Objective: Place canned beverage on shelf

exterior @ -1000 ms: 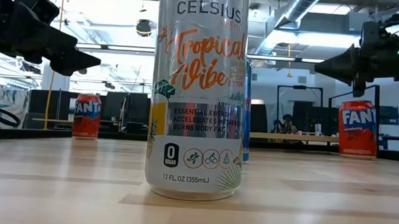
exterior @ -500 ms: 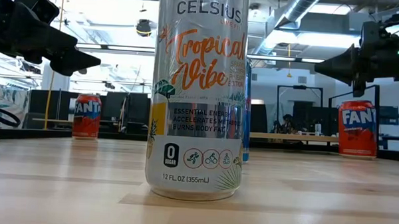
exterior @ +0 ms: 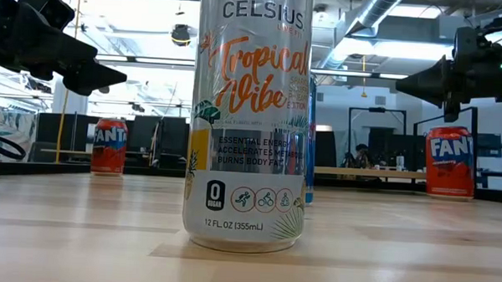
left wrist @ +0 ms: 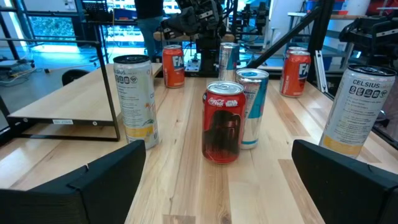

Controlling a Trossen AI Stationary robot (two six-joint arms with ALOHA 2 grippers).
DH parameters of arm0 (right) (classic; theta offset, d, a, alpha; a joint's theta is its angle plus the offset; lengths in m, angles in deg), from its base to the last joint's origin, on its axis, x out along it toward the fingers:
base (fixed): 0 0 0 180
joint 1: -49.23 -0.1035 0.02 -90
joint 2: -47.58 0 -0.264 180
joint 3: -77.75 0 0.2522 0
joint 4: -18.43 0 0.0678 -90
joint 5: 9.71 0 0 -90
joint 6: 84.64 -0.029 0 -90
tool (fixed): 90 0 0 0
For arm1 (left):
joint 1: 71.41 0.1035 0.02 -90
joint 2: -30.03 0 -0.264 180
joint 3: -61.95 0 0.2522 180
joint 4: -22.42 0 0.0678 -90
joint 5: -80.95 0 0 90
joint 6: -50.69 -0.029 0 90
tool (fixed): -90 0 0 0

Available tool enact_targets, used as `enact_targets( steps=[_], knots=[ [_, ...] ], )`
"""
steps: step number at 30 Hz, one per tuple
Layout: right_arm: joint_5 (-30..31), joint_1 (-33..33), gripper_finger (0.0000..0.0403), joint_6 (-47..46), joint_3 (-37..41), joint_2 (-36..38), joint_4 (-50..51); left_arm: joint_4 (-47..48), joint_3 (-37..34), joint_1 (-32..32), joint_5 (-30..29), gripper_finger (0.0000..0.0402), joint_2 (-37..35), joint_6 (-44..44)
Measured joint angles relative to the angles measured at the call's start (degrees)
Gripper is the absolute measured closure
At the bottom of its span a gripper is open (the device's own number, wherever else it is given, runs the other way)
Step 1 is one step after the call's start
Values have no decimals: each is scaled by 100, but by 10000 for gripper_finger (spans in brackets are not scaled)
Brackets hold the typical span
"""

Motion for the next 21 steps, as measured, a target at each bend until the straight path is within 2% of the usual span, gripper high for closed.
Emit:
enact_targets(
  steps=[3,8,10,16,21],
  knots=[
    [0,1,341,0,0,1,1,-2,0,-1,0,10,0,258],
    [0,2,341,0,1,-1,0,-34,0,6,-81,10,0,1258],
    [0,0,341,0,-1,0,-1,-101,-7,13,-265,10,2,1265],
    [0,0,341,0,-1,0,-2,-373,-9,17,-861,10,2,533],
    [0,0,341,0,1,0,-2,-1612,-9,17,-885,10,2,-888]
  ],
)
